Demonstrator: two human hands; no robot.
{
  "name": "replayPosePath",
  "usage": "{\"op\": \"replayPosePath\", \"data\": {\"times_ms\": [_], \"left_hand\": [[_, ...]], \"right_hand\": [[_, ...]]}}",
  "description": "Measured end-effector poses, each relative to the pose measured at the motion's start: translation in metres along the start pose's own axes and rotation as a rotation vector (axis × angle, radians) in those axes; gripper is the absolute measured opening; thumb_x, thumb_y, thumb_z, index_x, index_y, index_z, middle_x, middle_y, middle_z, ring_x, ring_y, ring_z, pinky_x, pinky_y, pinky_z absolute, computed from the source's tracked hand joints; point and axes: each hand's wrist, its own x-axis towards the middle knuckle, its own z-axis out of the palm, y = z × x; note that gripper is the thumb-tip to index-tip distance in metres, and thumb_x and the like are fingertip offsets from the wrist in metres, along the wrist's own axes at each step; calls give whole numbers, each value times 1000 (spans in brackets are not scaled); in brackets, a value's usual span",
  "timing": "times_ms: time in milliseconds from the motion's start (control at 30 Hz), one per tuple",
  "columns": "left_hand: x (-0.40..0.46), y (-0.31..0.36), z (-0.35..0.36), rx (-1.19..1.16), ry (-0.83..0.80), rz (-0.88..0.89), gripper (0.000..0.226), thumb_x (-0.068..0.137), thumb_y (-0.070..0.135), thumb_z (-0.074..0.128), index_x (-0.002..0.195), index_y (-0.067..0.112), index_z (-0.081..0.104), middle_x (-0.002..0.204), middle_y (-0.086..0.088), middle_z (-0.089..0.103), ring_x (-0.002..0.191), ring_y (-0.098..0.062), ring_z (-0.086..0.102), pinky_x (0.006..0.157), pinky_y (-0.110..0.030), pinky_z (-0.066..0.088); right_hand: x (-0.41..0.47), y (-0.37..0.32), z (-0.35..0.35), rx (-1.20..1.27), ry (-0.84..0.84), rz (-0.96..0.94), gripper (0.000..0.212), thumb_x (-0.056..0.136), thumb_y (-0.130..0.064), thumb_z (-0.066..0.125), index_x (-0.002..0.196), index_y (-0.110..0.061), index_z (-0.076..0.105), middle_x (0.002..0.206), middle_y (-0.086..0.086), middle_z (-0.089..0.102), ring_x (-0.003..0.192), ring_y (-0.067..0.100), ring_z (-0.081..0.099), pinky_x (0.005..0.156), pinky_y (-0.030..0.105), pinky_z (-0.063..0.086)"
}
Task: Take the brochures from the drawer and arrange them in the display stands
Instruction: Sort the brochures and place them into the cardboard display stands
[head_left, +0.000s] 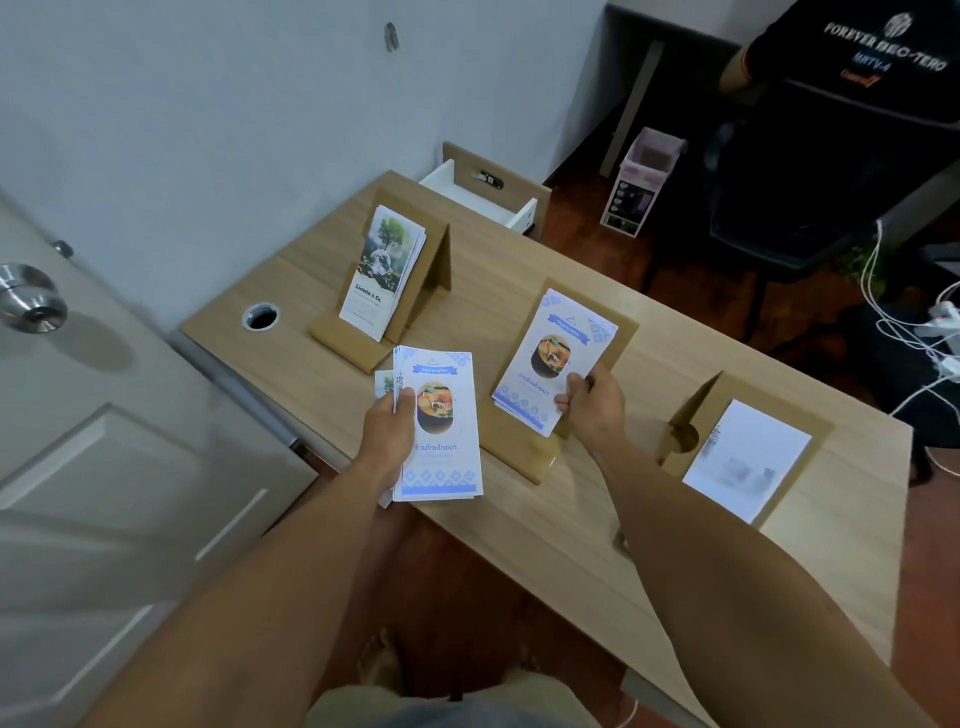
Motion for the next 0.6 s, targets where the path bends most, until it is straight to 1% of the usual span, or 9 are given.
{"op": "replayPosePath", "data": {"times_ms": [67,167,200,267,300,367,433,500,600], "left_hand": [[0,2,2,-16,4,4,32,108,34,46,113,11,67,91,-1,72,74,-14,70,50,-21,53],[1,1,3,-29,0,-11,31,108,35,46,115,12,67,97,-6,73,77,-16,71,60,-27,56],[1,0,2,-33,-1,-12,31,108,35,46,115,12,67,97,-6,74,77,-16,71,62,-28,56],[1,-1,1,-38,1,-15,31,108,35,46,115,13,67,95,-4,73,76,-17,71,62,-29,56],[1,-1,1,-40,0,-17,31,108,36,46,115,13,67,95,-5,73,77,-18,71,63,-29,56],[2,-2,1,-43,-3,-20,31,108,36,46,115,14,66,99,-7,73,78,-18,71,63,-29,56],[3,-2,0,-37,-11,-28,31,108,37,45,116,15,66,99,-7,73,79,-20,72,63,-30,57],[5,-3,0,-45,-23,-43,33,107,39,46,119,16,66,99,-6,74,83,-23,74,69,-35,61],[8,-3,3,-54,-40,-54,35,107,40,46,122,15,66,102,-9,75,88,-28,75,78,-44,61]], "right_hand": [[1,3,2,-22,-14,18,19,106,-18,46,120,-14,58,111,10,69,78,19,69,73,39,61],[2,6,4,-84,-22,46,15,105,-15,47,113,-9,58,113,10,68,80,20,69,65,33,57],[3,7,5,-97,-26,53,13,105,-13,48,111,-8,57,113,10,68,81,20,69,65,32,56],[4,8,5,-138,-48,59,11,103,-9,51,112,-10,57,117,9,67,93,23,70,75,36,61],[5,8,5,-175,-59,58,13,101,-7,54,114,-10,58,120,9,67,100,26,70,82,43,62],[7,7,5,-297,-76,43,19,98,-6,58,117,-9,59,120,10,67,104,29,68,86,50,61],[9,5,3,-454,-85,35,17,100,-11,56,115,-7,61,111,8,67,95,26,67,78,44,61],[10,2,2,-604,-116,33,17,100,-14,53,110,-5,64,104,7,67,86,23,64,68,36,55],[8,1,2,-695,-162,58,18,97,-12,55,110,-7,67,113,10,71,81,20,63,58,30,50]]}}
